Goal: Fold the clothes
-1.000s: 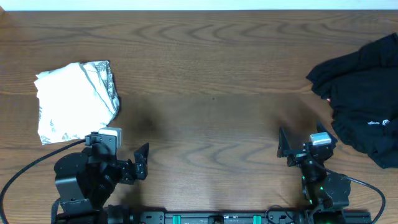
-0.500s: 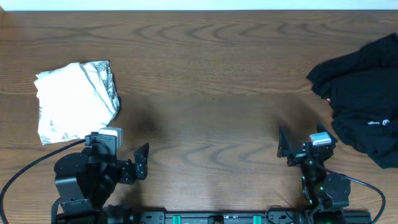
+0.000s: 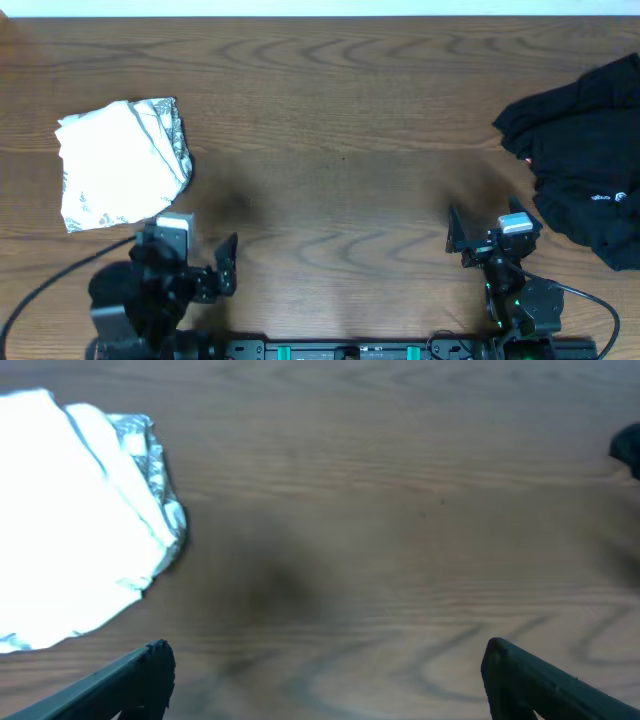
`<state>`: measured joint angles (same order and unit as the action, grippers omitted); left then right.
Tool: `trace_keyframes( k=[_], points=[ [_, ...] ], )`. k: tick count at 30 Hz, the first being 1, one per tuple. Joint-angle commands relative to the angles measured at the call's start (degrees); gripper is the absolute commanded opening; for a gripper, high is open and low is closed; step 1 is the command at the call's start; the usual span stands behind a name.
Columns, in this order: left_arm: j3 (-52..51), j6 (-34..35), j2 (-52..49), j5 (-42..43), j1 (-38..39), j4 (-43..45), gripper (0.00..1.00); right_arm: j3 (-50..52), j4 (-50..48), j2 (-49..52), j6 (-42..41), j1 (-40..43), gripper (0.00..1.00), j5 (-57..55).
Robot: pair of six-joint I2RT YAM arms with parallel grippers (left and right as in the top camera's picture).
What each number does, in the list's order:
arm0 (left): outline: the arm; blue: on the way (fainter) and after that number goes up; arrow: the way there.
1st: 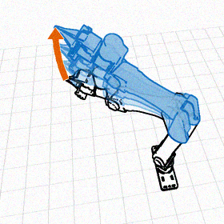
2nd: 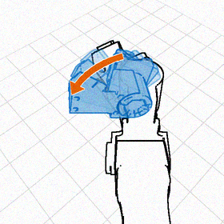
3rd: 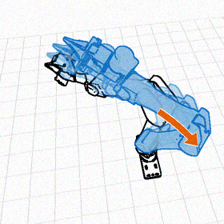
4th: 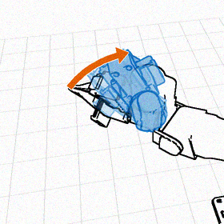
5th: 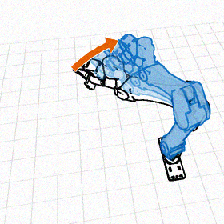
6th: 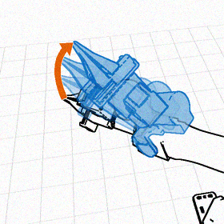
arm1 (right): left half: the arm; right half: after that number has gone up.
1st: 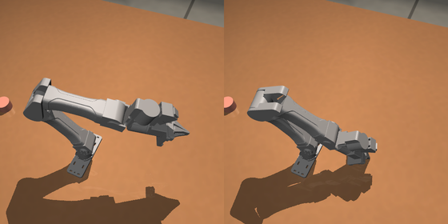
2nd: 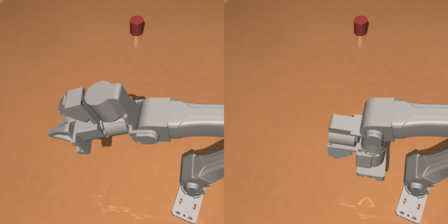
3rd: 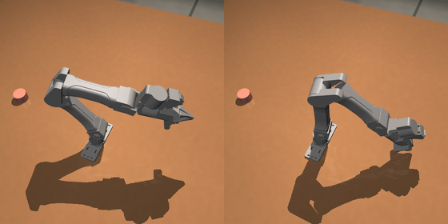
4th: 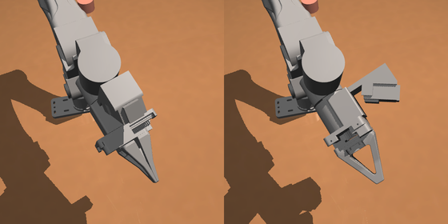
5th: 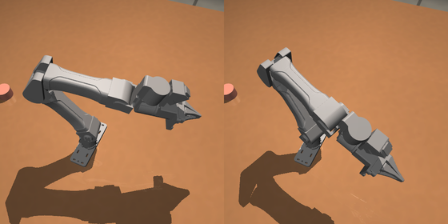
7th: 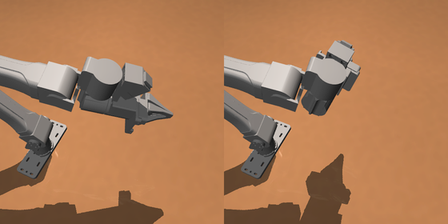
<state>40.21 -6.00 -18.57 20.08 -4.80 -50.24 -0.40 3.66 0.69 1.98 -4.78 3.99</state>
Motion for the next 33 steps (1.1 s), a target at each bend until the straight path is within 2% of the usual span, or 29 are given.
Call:
trace_keyframes(
  k=[1, 6, 10, 23, 26, 29, 33],
  points=[
    [-3.96, 0.07, 5.03, -3.52, 2.69, 0.66, 0.98, 0.09, 0.37, -0.39, 0.66, 0.59, 0.99, -0.76],
    [-12.59, 0.37, 13.84, -6.05, 5.97, 6.82, 0.98, 0.09, 0.37, -0.39, 0.66, 0.59, 0.99, -0.76],
    [-18.80, 0.57, 18.51, -6.36, 5.97, 15.34, 0.98, 0.09, 0.37, -0.39, 0.66, 0.59, 0.99, -0.76],
    [-40.15, 0.52, 18.47, -8.17, 5.97, 55.63, 0.98, 0.09, 0.37, -0.39, 0.66, 0.59, 0.99, -0.76],
    [-39.98, 0.48, 18.47, -9.46, 5.86, 53.13, 0.98, 0.09, 0.37, -0.42, 0.66, 0.59, 0.99, -0.76],
    [-39.98, 0.74, 18.47, -9.11, 5.86, 46.97, 0.98, 0.09, 0.37, -0.39, 0.66, 0.59, 0.99, -0.76],
    [-39.95, 3.74, 18.47, -8.98, 5.86, 47.28, 0.98, 0.09, 0.37, -0.39, 0.66, 0.59, 0.99, -0.76]
  ],
)
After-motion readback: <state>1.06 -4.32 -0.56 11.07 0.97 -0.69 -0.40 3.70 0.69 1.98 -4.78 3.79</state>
